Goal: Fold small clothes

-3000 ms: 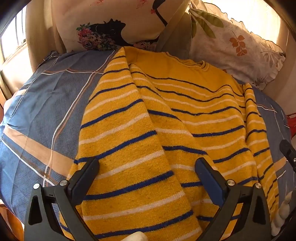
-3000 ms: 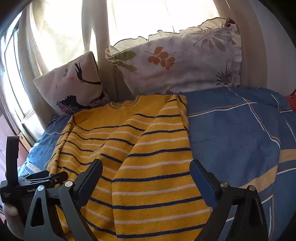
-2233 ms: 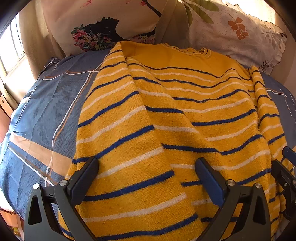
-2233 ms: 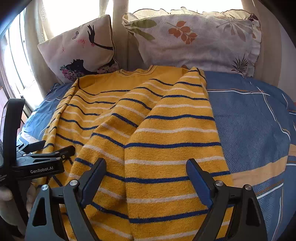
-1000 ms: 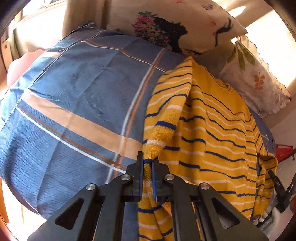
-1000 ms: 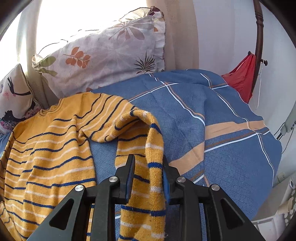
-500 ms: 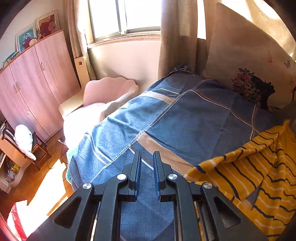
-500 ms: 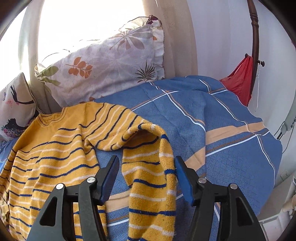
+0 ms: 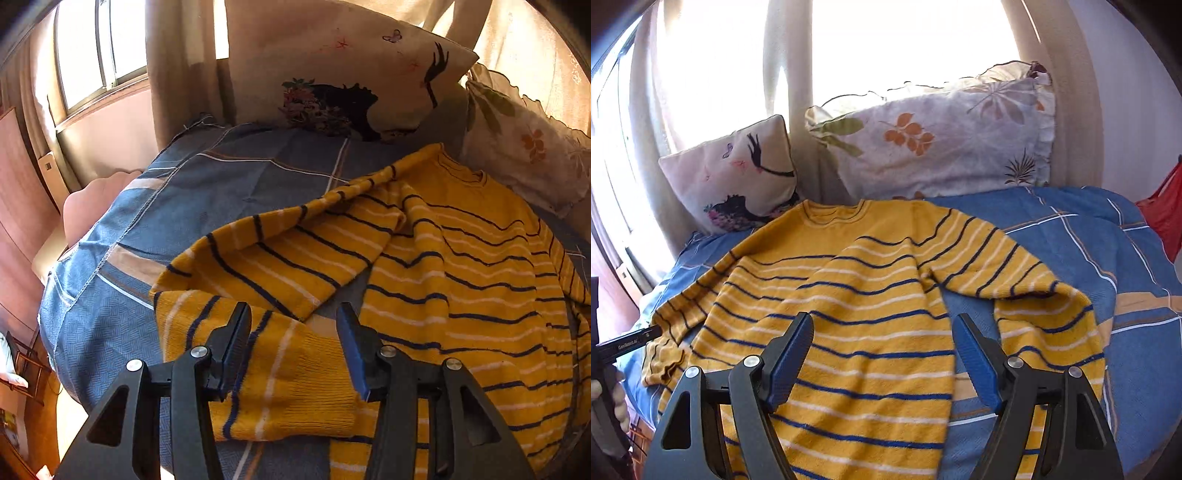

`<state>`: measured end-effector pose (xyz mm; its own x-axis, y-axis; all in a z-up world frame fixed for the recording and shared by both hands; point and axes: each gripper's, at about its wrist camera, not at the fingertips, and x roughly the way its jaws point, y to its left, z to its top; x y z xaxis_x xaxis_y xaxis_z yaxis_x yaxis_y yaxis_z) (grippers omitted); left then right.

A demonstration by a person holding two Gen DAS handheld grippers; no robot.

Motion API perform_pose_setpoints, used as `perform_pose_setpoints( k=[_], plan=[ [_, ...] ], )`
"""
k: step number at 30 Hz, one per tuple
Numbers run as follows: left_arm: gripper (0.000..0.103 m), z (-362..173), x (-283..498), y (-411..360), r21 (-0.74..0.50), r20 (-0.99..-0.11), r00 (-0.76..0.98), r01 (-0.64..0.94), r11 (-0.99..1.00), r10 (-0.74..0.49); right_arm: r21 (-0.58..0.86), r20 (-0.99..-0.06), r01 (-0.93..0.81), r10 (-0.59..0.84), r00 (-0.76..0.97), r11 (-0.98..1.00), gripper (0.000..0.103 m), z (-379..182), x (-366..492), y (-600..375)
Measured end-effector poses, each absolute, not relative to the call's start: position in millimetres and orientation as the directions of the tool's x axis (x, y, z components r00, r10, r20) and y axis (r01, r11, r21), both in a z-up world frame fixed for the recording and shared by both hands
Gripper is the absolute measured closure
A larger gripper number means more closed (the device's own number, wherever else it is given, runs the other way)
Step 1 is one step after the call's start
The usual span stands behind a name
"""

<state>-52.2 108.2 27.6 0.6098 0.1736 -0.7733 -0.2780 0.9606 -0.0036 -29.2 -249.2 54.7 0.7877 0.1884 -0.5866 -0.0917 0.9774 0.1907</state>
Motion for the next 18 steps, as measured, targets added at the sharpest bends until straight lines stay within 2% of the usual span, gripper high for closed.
perform_pose_setpoints(
  k=[9, 18],
  plan=[
    [0.05, 32.1, -70.7, 71.2, 0.039, -0.764, 0.626, -0.201, 0.979, 0.159, 0.214, -0.661, -0.1, 0.22, 0.718, 0.972, 0.021, 28.7, -43.6, -244.0],
    [0.046, 38.1, -102.9, 45.6, 0.045, -0.745, 0.653, -0.147, 0.988, 0.132, 0.251, -0.664, -0.09, 0.239, 0.709, 0.964, 0.02, 23.2, -77.6, -248.5]
  ],
)
